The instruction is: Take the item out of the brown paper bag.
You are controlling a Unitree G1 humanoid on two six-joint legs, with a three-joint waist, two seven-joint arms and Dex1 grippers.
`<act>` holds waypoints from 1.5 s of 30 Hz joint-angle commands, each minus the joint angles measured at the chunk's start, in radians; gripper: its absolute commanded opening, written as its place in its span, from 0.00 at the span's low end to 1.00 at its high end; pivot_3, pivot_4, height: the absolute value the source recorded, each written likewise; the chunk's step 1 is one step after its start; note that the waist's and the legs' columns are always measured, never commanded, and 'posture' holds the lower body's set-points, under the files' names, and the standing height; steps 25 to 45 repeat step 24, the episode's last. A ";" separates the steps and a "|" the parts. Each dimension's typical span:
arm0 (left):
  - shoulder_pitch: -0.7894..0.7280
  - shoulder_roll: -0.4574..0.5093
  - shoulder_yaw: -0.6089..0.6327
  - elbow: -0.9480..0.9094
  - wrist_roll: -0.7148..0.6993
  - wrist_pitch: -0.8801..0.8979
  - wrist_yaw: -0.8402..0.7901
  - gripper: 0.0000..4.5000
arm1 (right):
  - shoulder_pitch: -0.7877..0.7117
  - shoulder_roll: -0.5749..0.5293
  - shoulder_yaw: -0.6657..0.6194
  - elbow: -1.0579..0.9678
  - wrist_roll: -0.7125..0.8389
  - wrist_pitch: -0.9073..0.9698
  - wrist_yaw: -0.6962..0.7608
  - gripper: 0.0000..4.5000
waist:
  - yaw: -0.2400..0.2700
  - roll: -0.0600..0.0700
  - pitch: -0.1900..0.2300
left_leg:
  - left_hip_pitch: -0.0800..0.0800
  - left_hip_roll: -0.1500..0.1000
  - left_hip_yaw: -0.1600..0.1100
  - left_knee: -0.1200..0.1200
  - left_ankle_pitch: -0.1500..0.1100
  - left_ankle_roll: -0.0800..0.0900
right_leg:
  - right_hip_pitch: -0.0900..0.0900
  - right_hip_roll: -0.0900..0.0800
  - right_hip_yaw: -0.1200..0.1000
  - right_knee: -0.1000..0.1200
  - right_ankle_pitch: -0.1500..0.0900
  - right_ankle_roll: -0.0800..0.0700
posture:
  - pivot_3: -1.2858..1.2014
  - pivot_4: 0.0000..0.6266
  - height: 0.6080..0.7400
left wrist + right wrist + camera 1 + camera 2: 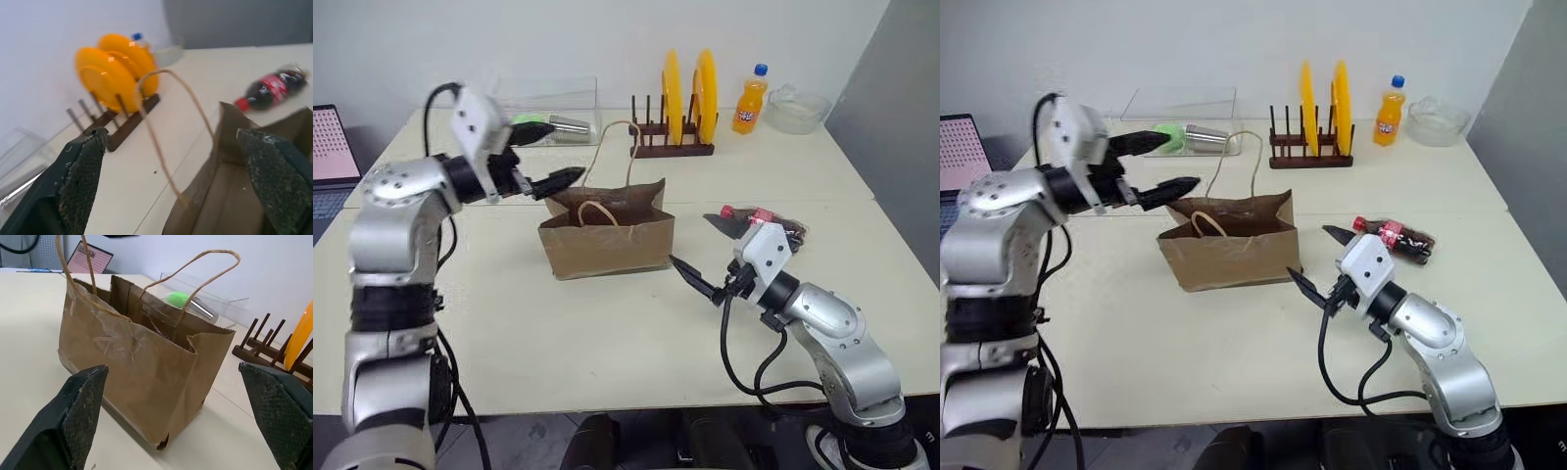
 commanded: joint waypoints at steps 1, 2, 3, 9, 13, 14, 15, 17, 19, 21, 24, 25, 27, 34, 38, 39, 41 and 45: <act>0.188 -0.040 0.140 -0.203 0.000 0.053 0.175 1.00 | 0.005 -0.004 -0.064 -0.021 0.031 -0.045 -0.006 1.00 | 0.001 0.000 0.000 | 0.000 0.000 -0.001 0.000 0.000 0.000 | 0.000 0.000 0.000 0.000 0.000 0.000 | 0.52 0.24 1.00; 0.251 -0.068 0.168 -0.247 0.005 0.062 0.228 1.00 | 0.011 -0.001 -0.072 -0.019 0.032 -0.053 -0.014 1.00 | 0.002 0.000 0.000 | 0.000 0.000 0.000 0.000 0.000 0.000 | 0.000 0.000 0.000 0.000 0.000 0.000 | 0.52 0.24 1.00; 0.311 -0.095 0.189 -0.288 0.010 0.071 0.274 1.00 | 0.018 0.003 -0.079 -0.017 0.031 -0.061 -0.023 1.00 | 0.005 0.000 0.000 | 0.001 0.000 0.000 0.000 0.000 0.000 | 0.000 0.000 0.000 0.000 0.000 -0.001 | 0.52 0.24 1.00; 0.622 -0.260 0.178 -0.416 0.158 -0.063 0.495 1.00 | 0.083 0.030 -0.080 0.020 -0.025 -0.173 -0.070 1.00 | 0.026 -0.002 -0.002 | 0.001 0.000 -0.001 0.000 0.000 0.000 | 0.002 0.000 0.000 -0.001 0.000 0.000 | 0.52 0.24 1.00; 0.771 -0.335 0.087 -0.493 0.242 -0.130 0.559 1.00 | 0.192 0.073 -0.054 0.021 -0.050 -0.263 -0.107 1.00 | 0.034 -0.003 -0.003 | 0.001 0.000 -0.001 0.000 0.000 0.000 | 0.002 0.000 0.000 -0.002 0.000 0.000 | 0.52 0.24 1.00; 0.789 -0.343 0.065 -0.503 0.256 -0.152 0.565 1.00 | 0.213 0.087 -0.049 0.024 -0.054 -0.288 -0.116 1.00 | 0.036 -0.003 -0.003 | 0.001 0.000 -0.001 0.000 0.000 0.000 | 0.002 0.000 0.000 -0.002 0.000 0.000 | 0.52 0.24 1.00; 0.803 -0.354 0.047 -0.511 0.267 -0.169 0.572 1.00 | 0.233 0.096 -0.043 0.025 -0.056 -0.299 -0.120 1.00 | 0.037 -0.003 -0.003 | 0.001 0.000 -0.001 0.000 0.000 0.000 | 0.002 0.000 0.000 -0.002 0.000 0.000 | 0.52 0.24 1.00; 0.832 -0.366 -0.004 -0.511 0.283 -0.213 0.565 1.00 | 0.268 0.122 -0.033 0.042 -0.066 -0.323 -0.136 1.00 | 0.037 -0.003 -0.004 | 0.001 0.000 0.000 0.000 0.000 0.000 | 0.002 0.000 0.000 -0.002 0.000 0.000 | 0.52 0.24 1.00; 0.853 -0.380 -0.054 -0.506 0.301 -0.244 0.571 1.00 | 0.289 0.138 -0.028 0.066 -0.074 -0.339 -0.148 1.00 | 0.035 -0.003 -0.005 | 0.002 0.000 0.000 0.000 0.000 0.000 | 0.002 0.000 0.000 -0.002 0.000 0.000 | 0.52 0.24 1.00; 0.860 -0.395 -0.092 -0.501 0.320 -0.270 0.586 1.00 | 0.297 0.146 -0.029 0.084 -0.080 -0.349 -0.159 1.00 | 0.034 -0.002 -0.006 | 0.002 0.000 0.000 0.000 0.000 0.000 | 0.003 0.000 0.000 -0.002 0.000 0.000 | 0.52 0.24 1.00; 0.853 -0.414 -0.115 -0.492 0.331 -0.302 0.601 1.00 | 0.301 0.147 -0.032 0.104 -0.091 -0.364 -0.169 1.00 | 0.033 -0.002 -0.006 | 0.002 0.000 0.000 0.000 0.000 0.000 | 0.003 0.000 0.000 -0.002 0.000 0.000 | 0.52 0.24 1.00; 0.853 -0.414 -0.115 -0.492 0.331 -0.302 0.601 1.00 | 0.301 0.147 -0.032 0.104 -0.091 -0.364 -0.169 1.00 | 0.033 -0.002 -0.006 | 0.002 0.000 0.000 0.000 0.000 0.000 | 0.003 0.000 0.000 -0.002 0.000 0.000 | 0.52 0.24 1.00; 0.853 -0.414 -0.115 -0.492 0.331 -0.302 0.601 1.00 | 0.301 0.147 -0.032 0.104 -0.091 -0.364 -0.169 1.00 | 0.033 -0.002 -0.006 | 0.002 0.000 0.000 0.000 0.000 0.000 | 0.003 0.000 0.000 -0.002 0.000 0.000 | 0.52 0.24 1.00; 0.853 -0.414 -0.115 -0.492 0.331 -0.302 0.601 1.00 | 0.301 0.147 -0.032 0.104 -0.091 -0.364 -0.169 1.00 | 0.033 -0.002 -0.006 | 0.002 0.000 0.000 0.000 0.000 0.000 | 0.003 0.000 0.000 -0.002 0.000 0.000 | 0.52 0.24 1.00; 0.853 -0.414 -0.115 -0.492 0.331 -0.302 0.601 1.00 | 0.301 0.147 -0.032 0.104 -0.091 -0.364 -0.169 1.00 | 0.033 -0.002 -0.006 | 0.002 0.000 0.000 0.000 0.000 0.000 | 0.003 0.000 0.000 -0.002 0.000 0.000 | 0.52 0.24 1.00; 0.853 -0.414 -0.115 -0.492 0.331 -0.302 0.601 1.00 | 0.301 0.147 -0.032 0.104 -0.091 -0.364 -0.169 1.00 | 0.033 -0.002 -0.006 | 0.002 0.000 0.000 0.000 0.000 0.000 | 0.003 0.000 0.000 -0.002 0.000 0.000 | 0.52 0.24 1.00; 0.853 -0.414 -0.115 -0.492 0.331 -0.302 0.601 1.00 | 0.301 0.147 -0.032 0.104 -0.091 -0.364 -0.169 1.00 | 0.033 -0.002 -0.006 | 0.002 0.000 0.000 0.000 0.000 0.000 | 0.003 0.000 0.000 -0.002 0.000 0.000 | 0.52 0.24 1.00; 0.853 -0.414 -0.115 -0.492 0.331 -0.302 0.601 1.00 | 0.301 0.147 -0.032 0.104 -0.091 -0.364 -0.169 1.00 | 0.033 -0.002 -0.006 | 0.002 0.000 0.000 0.000 0.000 0.000 | 0.003 0.000 0.000 -0.002 0.000 0.000 | 0.52 0.24 1.00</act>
